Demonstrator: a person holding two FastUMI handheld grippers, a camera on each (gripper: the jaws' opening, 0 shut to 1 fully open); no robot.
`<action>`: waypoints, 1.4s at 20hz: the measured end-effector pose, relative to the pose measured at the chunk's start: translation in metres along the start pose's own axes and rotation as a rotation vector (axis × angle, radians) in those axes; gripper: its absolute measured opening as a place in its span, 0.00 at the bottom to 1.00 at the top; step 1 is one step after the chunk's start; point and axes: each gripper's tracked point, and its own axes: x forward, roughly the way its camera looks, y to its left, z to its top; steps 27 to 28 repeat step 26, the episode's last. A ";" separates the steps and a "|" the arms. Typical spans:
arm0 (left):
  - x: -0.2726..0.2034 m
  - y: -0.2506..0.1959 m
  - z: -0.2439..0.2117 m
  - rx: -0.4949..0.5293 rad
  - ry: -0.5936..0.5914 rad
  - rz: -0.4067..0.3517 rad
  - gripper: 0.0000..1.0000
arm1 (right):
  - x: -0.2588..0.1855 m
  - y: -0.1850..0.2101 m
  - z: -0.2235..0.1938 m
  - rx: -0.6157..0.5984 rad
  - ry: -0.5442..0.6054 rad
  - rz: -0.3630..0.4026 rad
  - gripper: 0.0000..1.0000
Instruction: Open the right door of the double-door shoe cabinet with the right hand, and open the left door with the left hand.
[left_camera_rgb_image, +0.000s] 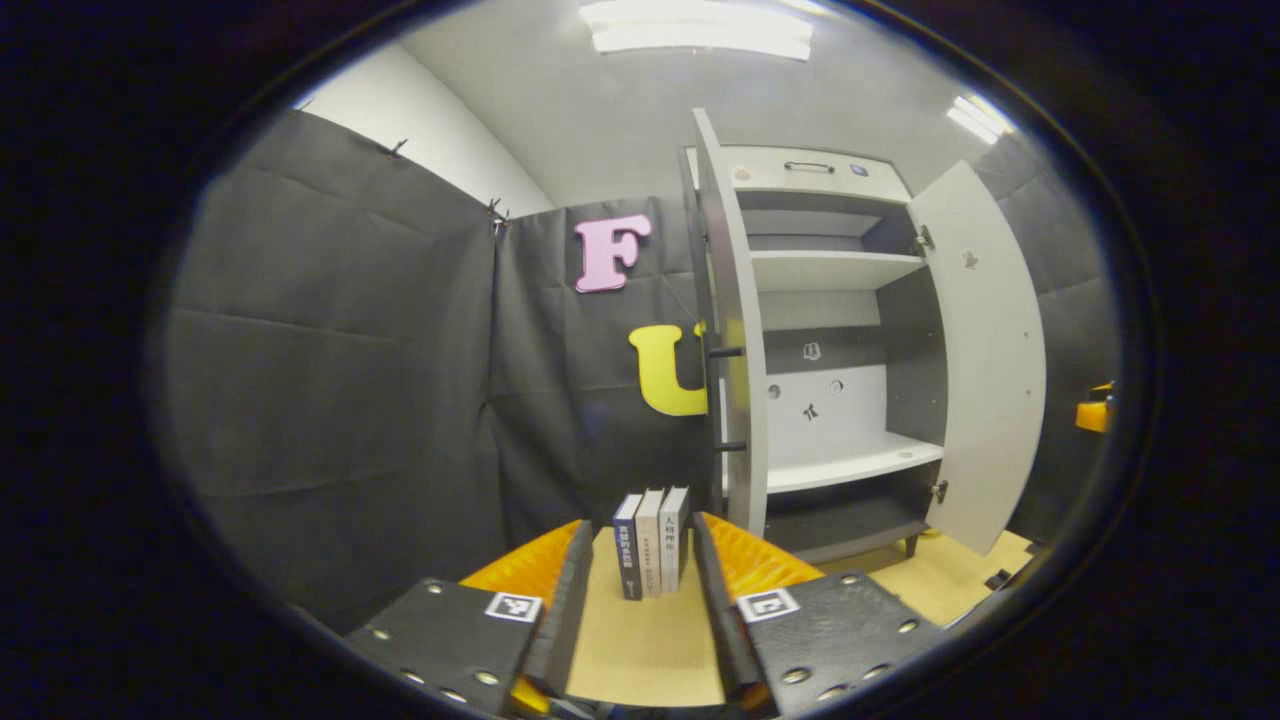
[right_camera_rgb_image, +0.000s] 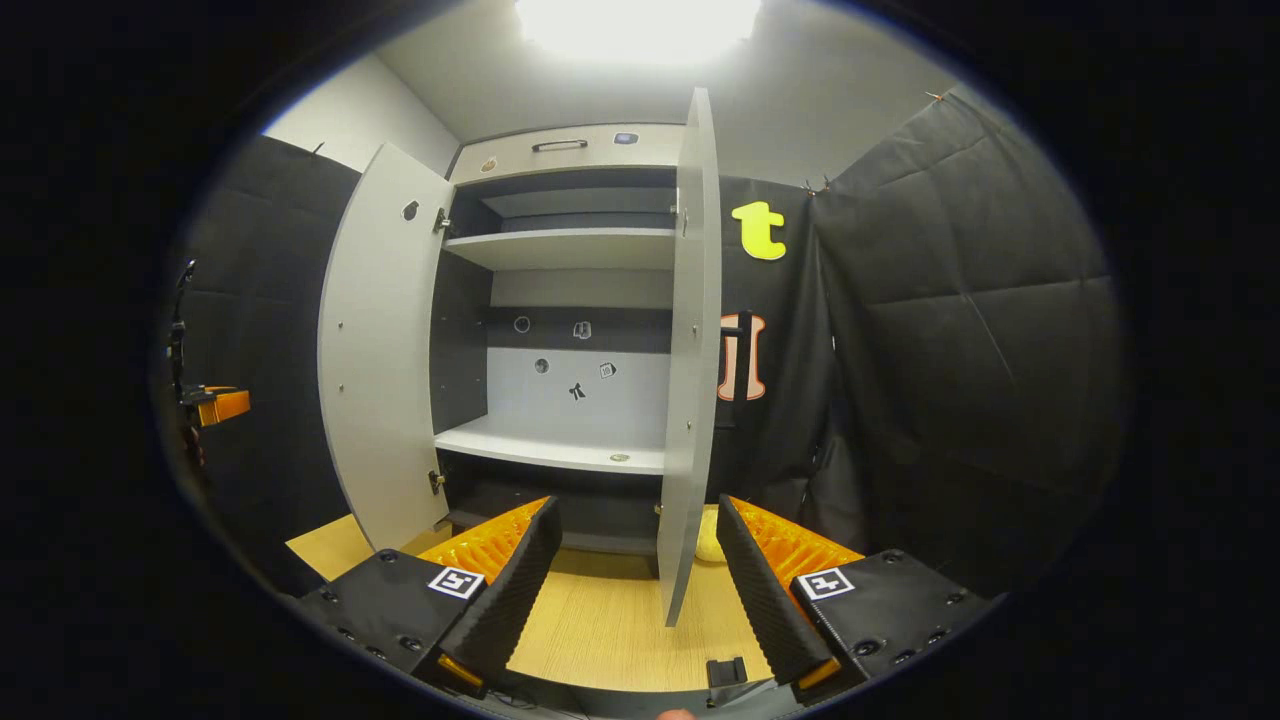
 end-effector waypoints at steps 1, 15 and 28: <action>0.000 0.001 0.001 0.002 -0.005 0.006 0.78 | -0.002 -0.003 0.000 -0.002 -0.001 -0.006 0.98; 0.002 0.007 0.006 0.026 -0.037 0.032 0.95 | -0.025 -0.022 0.006 0.008 -0.027 -0.048 0.98; 0.005 0.007 0.007 0.053 -0.037 0.023 0.96 | -0.027 -0.026 0.006 0.023 -0.031 -0.060 0.98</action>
